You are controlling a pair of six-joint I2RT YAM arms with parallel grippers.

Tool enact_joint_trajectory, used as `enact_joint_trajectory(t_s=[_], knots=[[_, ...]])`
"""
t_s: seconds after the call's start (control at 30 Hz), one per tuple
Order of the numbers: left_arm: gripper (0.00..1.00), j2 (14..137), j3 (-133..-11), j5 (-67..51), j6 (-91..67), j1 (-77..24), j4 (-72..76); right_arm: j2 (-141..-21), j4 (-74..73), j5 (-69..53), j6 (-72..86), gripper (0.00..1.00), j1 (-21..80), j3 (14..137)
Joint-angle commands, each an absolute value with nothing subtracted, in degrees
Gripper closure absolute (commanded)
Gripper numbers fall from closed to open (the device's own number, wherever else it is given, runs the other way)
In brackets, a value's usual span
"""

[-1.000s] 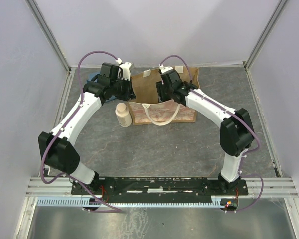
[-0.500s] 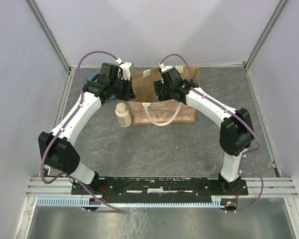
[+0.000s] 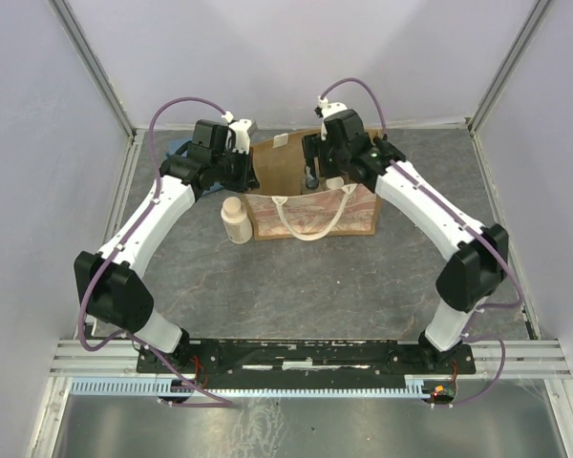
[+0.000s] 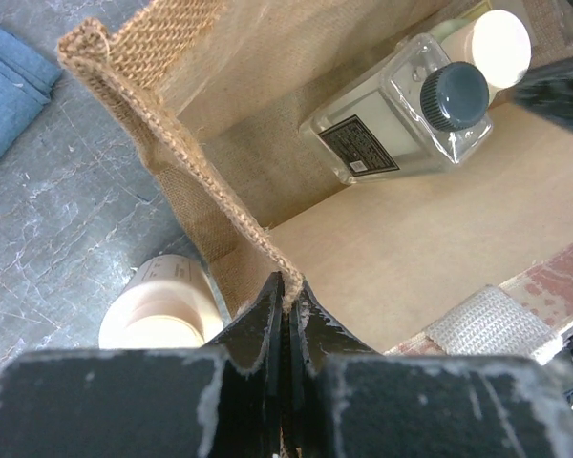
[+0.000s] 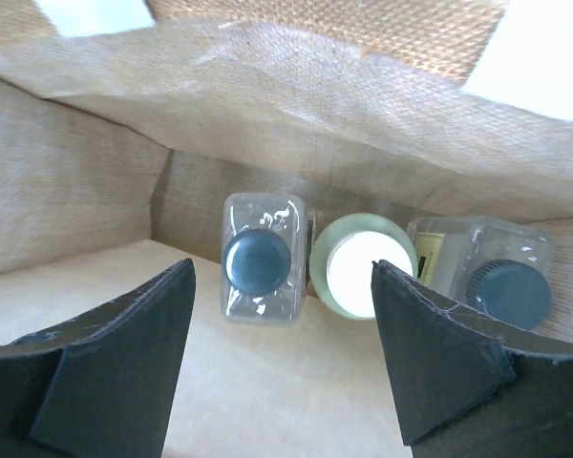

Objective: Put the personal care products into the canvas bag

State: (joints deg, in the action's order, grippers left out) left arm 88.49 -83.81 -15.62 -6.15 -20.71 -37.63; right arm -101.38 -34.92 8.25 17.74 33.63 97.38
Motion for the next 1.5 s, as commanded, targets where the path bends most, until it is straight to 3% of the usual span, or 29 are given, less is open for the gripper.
enact_joint_trajectory(t_s=[0.0,0.37,0.6,0.87,1.2,1.47], knots=[[0.97,89.3,-87.3,-15.0,-6.1,-20.5,-37.6,-94.0,-37.2,9.1,15.2,0.18,36.0,99.9],[0.97,96.2,-93.3,-15.6,-4.3,-20.2,-35.0,-78.8,-23.8,12.8,10.4,0.16,48.7,84.6],[0.97,103.6,-100.3,-17.1,-2.7,-19.2,-34.9,-79.0,-12.7,12.2,9.0,0.15,53.4,75.7],[0.97,109.5,-109.2,-18.3,-2.6,-15.9,-36.3,-87.9,-0.8,8.4,5.8,0.13,57.1,75.4],[0.97,109.9,-110.7,-19.3,-2.5,-13.5,-36.3,-100.1,11.5,4.8,4.0,0.12,58.2,78.5],[0.97,108.8,-110.2,-20.1,-2.4,-12.7,-36.3,-109.0,10.2,6.4,2.7,0.12,58.2,86.1]])
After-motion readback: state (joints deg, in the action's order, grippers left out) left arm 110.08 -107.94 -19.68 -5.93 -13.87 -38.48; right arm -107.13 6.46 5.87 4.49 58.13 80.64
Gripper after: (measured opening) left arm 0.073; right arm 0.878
